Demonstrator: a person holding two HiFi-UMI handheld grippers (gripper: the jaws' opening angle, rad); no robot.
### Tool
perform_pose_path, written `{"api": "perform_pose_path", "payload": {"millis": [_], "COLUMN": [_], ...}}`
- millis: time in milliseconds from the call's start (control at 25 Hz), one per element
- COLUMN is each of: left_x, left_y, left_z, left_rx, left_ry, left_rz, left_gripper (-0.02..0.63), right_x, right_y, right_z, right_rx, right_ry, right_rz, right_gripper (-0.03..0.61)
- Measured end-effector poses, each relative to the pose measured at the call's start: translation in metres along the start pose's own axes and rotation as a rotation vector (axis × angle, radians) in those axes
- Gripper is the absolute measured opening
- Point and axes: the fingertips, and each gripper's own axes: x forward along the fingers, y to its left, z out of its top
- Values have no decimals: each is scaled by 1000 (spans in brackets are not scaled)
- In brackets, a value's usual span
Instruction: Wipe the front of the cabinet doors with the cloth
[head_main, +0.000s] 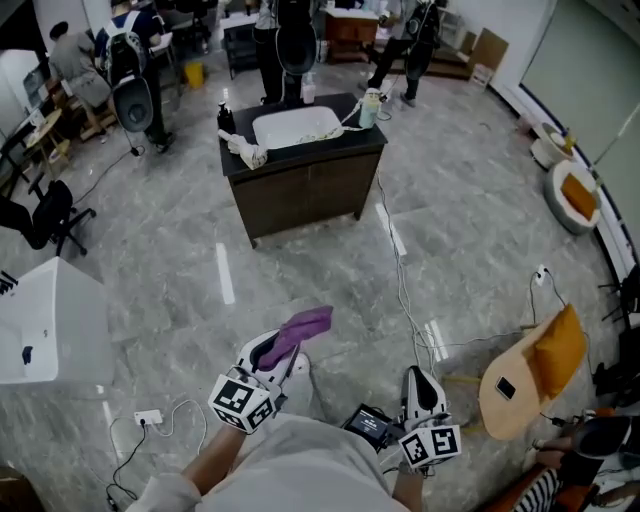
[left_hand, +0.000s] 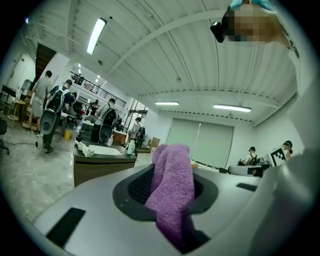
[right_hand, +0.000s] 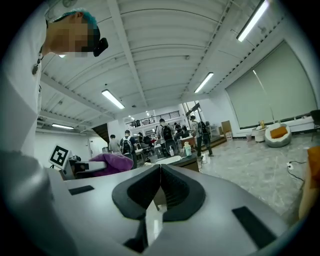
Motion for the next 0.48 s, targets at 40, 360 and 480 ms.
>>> {"api": "perform_pose_path", "payload": {"millis": [40,360,480], "left_x": [15,132,151], "left_y": [9,56,69], "left_z": [5,68,81], "left_rx": [-2,59,58], "left_ry": [-2,-81,-87], "left_rz": [-6,-144,-147], "left_gripper": [94,94,94], "right_x": [13,107,125], "right_y": [-4,-33,-45], "right_z": [7,53,58], "right_rx": [-2,-148,-129], "right_ry": [-3,-28,-29], "right_rz": [-5,-76,-94], "right_gripper": [26,26,26]}}
